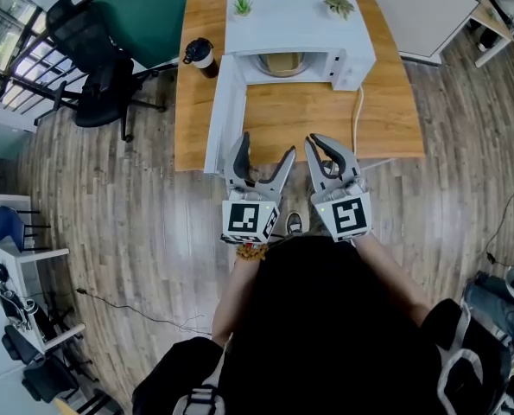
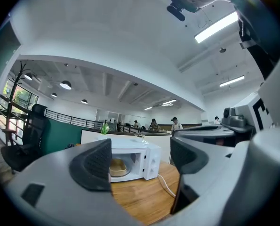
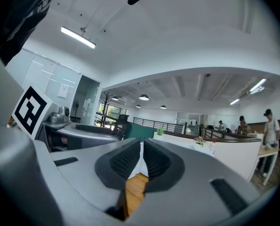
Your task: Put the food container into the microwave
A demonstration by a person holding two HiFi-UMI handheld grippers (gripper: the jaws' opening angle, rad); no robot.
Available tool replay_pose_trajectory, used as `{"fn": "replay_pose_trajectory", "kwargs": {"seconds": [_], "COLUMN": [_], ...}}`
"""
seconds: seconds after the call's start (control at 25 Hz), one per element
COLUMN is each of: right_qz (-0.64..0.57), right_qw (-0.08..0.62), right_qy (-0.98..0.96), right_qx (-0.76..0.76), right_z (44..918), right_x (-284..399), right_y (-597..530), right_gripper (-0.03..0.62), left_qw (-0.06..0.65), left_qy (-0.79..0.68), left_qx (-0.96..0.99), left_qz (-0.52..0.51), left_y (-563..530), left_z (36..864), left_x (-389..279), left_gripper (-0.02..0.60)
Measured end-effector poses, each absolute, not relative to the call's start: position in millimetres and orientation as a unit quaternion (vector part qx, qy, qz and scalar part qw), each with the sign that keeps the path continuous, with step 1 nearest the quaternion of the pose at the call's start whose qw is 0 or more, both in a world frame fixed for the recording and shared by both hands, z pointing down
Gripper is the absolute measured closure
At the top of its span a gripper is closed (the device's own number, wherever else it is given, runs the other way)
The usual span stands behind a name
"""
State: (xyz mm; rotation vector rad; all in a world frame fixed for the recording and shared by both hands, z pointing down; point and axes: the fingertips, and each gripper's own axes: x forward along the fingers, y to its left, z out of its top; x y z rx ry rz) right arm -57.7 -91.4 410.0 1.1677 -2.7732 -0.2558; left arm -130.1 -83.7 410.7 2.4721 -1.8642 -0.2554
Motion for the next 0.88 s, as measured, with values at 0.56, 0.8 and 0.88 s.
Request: {"fn": "replay_pose_trajectory", "kwargs": {"seconds": [0.56, 0.8, 0.88], "right_qz": [-0.087, -0.100, -0.100], "right_qw": [0.067, 0.077, 0.079], "right_qy": [-0.916, -0.914, -0.915], "right_qx": [0.386, 0.384, 0.383], "right_z": [416, 417, 418], "right_x": [-53, -53, -53], "right_y": [-78, -74, -73], "right_gripper": [0.605, 0.605, 0.605], "left_qw": [-0.004, -0.003, -0.001], "left_qy": [-0.605, -0.605, -0.605], "left_qx": [0.793, 0.793, 0.793], "left_qz": [-0.066, -0.065, -0.066], "left_y": [-67, -64, -63], "left_z": [409, 412, 412], "left_x": [-130, -129, -129], "left_gripper": [0.557, 0.557, 0.557]}}
